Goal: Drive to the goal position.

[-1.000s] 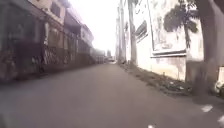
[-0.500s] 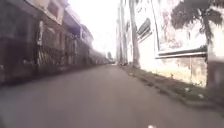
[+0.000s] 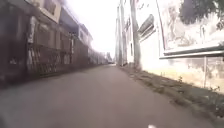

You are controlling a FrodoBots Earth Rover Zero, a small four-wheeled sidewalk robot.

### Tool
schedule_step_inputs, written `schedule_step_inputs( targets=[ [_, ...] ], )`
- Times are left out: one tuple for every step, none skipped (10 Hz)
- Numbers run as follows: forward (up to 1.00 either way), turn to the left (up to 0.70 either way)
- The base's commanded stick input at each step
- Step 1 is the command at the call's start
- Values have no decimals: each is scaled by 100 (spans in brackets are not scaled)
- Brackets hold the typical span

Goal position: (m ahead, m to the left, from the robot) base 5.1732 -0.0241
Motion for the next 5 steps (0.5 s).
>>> schedule_step_inputs(
  targets=[
    [100,0],
    [100,0],
    [100,0],
    [100,0],
    [100,0]
  ],
)
